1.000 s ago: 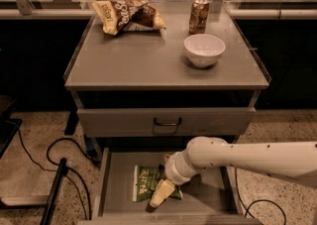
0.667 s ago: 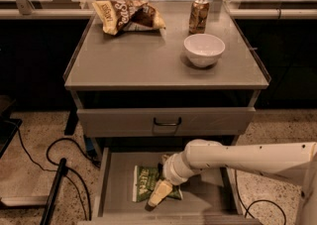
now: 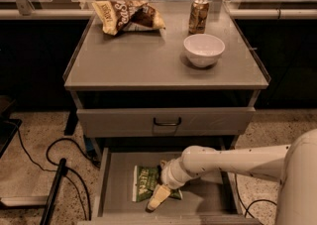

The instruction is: Pick green jalapeno chip bag from middle drawer and place on counter

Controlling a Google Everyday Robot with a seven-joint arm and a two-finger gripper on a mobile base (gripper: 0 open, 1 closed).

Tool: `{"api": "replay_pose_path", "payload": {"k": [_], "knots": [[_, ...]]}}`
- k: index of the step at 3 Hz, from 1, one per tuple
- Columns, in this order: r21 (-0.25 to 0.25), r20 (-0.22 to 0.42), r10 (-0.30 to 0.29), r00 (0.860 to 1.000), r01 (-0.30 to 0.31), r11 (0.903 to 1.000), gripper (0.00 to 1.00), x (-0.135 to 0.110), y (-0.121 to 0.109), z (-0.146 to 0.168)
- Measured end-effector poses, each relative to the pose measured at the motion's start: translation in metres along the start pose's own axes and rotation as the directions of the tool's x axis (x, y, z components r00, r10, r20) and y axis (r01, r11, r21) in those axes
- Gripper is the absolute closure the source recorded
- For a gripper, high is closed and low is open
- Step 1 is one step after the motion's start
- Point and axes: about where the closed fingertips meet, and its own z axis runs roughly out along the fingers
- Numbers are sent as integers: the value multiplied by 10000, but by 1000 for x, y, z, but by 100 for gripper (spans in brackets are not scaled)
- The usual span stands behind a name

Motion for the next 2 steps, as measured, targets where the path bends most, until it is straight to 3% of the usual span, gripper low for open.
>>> {"api": "replay_pose_path", "payload": {"k": [2], "knots": [[10, -369, -484, 9981, 485, 9988, 0, 8, -15, 31]]}}
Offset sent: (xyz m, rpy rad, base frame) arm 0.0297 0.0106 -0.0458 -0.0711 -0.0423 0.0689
